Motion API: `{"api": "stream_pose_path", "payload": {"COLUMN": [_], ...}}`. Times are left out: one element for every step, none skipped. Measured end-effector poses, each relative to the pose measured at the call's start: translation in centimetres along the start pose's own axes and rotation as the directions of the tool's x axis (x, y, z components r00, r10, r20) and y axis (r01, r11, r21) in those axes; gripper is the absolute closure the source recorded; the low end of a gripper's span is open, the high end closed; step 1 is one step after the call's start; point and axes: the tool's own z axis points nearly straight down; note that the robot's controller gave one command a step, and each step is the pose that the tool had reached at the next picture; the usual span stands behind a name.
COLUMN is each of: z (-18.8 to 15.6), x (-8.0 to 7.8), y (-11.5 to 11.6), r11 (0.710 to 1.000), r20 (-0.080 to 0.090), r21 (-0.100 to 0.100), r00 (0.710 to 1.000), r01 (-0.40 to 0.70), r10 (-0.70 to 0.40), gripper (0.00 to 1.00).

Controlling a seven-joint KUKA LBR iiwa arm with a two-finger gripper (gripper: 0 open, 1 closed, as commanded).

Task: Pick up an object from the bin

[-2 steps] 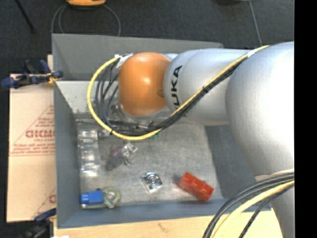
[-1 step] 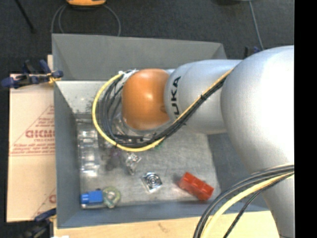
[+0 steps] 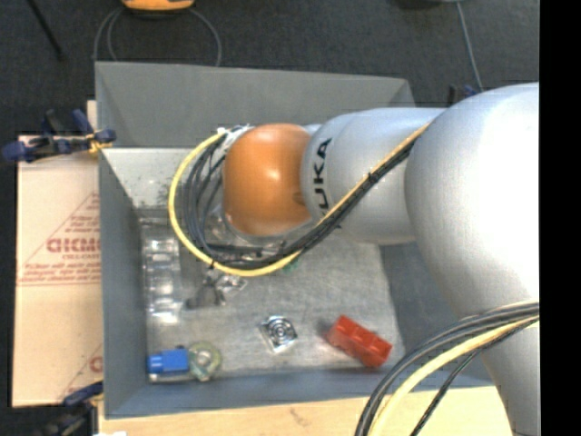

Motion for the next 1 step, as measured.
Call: {"api": "stream_pose_path", "payload": {"z": [-15.79], "x": [-0.83], "y": [-0.73], "r11": [1.0], "r20": [-0.004], "r21": [0.002], "r00": [1.0], "r01": [0.009], "r10": [-0.009], "gripper": [1.0]}}
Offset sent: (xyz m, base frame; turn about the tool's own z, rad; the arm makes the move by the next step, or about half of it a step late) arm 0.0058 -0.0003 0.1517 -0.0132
